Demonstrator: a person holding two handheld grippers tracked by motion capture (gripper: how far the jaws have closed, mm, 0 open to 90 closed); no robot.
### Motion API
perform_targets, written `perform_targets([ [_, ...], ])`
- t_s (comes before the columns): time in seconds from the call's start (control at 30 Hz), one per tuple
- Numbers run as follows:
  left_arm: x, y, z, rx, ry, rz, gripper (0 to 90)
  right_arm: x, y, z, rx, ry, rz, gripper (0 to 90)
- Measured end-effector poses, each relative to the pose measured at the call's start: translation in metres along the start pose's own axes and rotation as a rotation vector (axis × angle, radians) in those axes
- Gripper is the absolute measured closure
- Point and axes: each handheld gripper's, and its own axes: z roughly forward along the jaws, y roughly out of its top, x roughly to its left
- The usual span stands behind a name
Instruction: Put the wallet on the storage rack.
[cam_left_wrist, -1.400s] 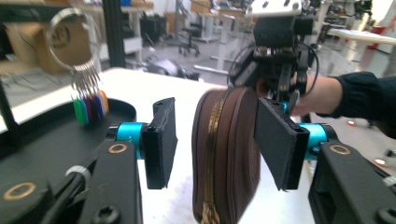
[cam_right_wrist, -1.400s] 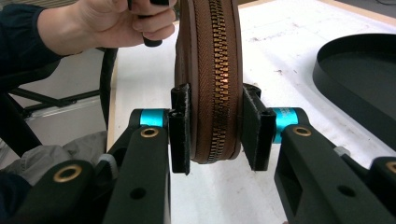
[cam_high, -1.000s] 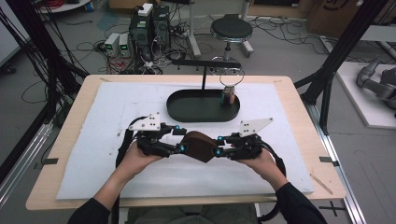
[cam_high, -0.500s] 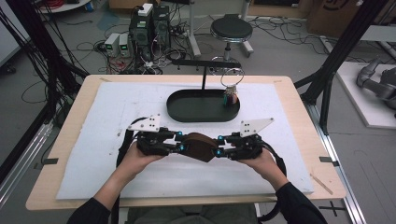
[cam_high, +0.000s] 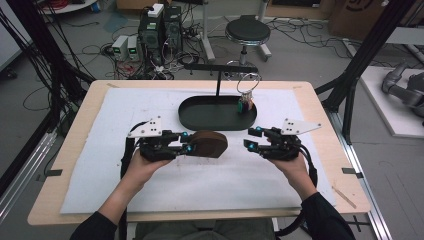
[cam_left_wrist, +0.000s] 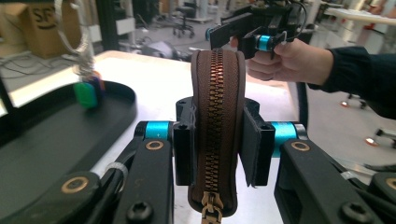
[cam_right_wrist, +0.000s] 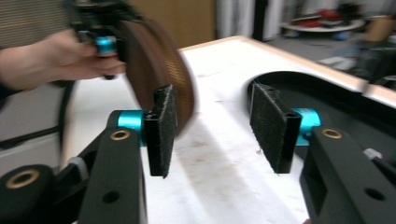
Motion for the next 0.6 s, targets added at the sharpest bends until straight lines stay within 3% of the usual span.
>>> perform_targets([
  [0.2,0.006,0.01,-0.002,-0.013,0.088,0.029,69.5,-0.014,-0.003,-0.016,-0.015,-0.134,0.024,44.9],
  [0.6,0.023,0.015,0.007,-0.038,0.281,0.053,69.6,-0.027,-0.01,-0.037,-0.009,-0.255,0.046,42.8],
])
